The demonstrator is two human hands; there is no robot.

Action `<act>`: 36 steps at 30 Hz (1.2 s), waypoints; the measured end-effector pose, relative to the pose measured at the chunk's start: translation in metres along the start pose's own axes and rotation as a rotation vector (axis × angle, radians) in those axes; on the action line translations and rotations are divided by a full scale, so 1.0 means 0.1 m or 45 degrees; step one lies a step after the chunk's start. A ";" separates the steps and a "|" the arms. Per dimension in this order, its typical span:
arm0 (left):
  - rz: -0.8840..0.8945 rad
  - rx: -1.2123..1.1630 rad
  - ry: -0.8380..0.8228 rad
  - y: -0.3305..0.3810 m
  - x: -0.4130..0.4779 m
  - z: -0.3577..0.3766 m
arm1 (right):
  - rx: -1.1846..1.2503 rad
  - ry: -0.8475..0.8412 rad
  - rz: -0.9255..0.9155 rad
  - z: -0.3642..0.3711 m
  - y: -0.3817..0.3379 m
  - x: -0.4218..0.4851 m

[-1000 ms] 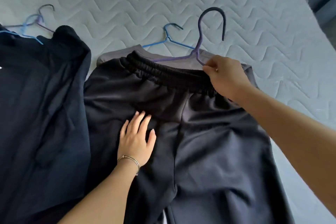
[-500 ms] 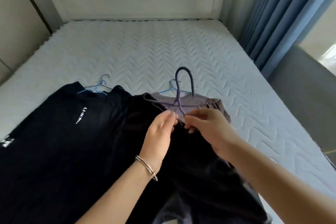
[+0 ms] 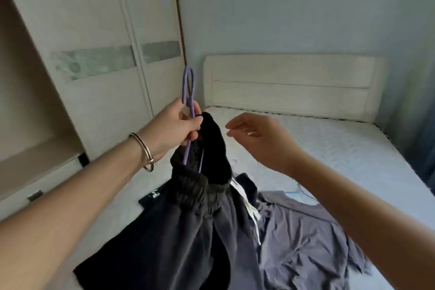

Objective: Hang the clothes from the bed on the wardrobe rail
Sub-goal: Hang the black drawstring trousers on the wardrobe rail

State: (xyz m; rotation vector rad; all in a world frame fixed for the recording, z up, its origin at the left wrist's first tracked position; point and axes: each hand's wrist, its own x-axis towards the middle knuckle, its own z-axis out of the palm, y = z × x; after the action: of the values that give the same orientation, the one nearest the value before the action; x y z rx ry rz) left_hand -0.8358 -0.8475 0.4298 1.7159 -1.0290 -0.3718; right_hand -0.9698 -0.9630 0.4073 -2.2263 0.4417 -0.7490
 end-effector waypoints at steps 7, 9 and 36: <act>0.093 0.252 0.349 0.65 -1.02 -1.55 | -0.034 -0.078 -0.544 0.64 -1.50 0.46; 0.094 0.334 0.392 0.75 -1.40 -1.96 | -0.069 -0.171 -0.707 0.89 -1.98 0.47; -0.208 2.049 0.328 -1.56 -2.73 -5.96 | 0.300 -0.857 -0.640 4.98 -5.07 1.43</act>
State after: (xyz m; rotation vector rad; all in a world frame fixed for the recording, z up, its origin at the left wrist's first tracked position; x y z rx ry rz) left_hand -0.5210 -0.2529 0.4671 3.1167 -0.9955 0.8393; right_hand -0.5031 -0.4289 0.5556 -2.2100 -0.5217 -0.2280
